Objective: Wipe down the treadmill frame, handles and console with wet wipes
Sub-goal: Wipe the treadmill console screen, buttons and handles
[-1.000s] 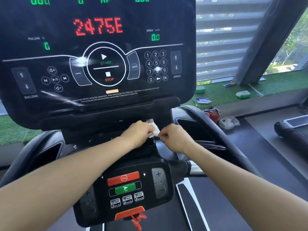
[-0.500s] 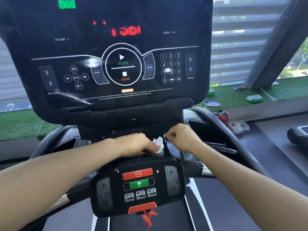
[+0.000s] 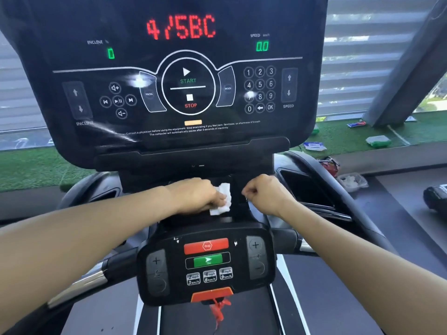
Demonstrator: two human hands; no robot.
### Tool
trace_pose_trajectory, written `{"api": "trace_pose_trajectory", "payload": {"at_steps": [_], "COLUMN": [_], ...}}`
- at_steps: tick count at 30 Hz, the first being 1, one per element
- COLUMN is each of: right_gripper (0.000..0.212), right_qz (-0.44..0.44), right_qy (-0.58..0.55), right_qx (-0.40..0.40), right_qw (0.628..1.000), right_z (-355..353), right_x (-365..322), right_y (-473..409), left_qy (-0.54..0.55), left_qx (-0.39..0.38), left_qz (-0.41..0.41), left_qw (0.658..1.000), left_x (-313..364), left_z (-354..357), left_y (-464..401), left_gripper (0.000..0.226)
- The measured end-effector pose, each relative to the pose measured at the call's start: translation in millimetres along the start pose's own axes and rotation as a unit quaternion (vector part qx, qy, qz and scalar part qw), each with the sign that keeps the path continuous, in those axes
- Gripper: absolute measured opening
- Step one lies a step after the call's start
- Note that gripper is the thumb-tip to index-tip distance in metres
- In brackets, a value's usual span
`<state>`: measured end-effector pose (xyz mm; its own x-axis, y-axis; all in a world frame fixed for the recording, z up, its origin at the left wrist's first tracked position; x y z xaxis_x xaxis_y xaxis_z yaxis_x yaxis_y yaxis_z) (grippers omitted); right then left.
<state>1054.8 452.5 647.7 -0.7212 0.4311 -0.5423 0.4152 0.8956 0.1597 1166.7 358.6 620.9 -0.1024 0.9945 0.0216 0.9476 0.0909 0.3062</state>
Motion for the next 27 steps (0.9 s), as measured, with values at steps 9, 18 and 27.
{"api": "trace_pose_trajectory", "payload": {"at_steps": [9, 18, 27], "right_gripper": [0.026, 0.023, 0.026], "right_qz": [-0.001, -0.008, -0.047], "right_qy": [0.024, 0.043, 0.099], "right_qx": [0.005, 0.020, 0.023], "right_qw": [1.000, 0.999, 0.994], "right_z": [3, 5, 12], "right_x": [-2, -6, -11], "right_y": [-3, -11, -17], "left_qy": [0.029, 0.055, -0.075], "left_qx": [0.032, 0.077, 0.049], "left_qz": [-0.058, -0.140, -0.180], "left_qw": [0.997, 0.986, 0.980], "left_x": [3, -9, -24], "left_z": [-3, -12, -9], "left_y": [-24, -27, -3], "left_gripper": [0.042, 0.015, 0.030]}}
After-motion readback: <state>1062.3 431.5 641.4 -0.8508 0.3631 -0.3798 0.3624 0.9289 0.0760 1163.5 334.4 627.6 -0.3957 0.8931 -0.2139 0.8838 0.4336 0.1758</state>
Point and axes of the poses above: each hand's wrist, its own y-axis away from the middle knuckle, its own z-axis out of the palm, x = y × z, the point moved 7 cm from there along -y, towards the middle knuckle, and after that the axes turned 2 degrees about -z, right-handed, at the moved point
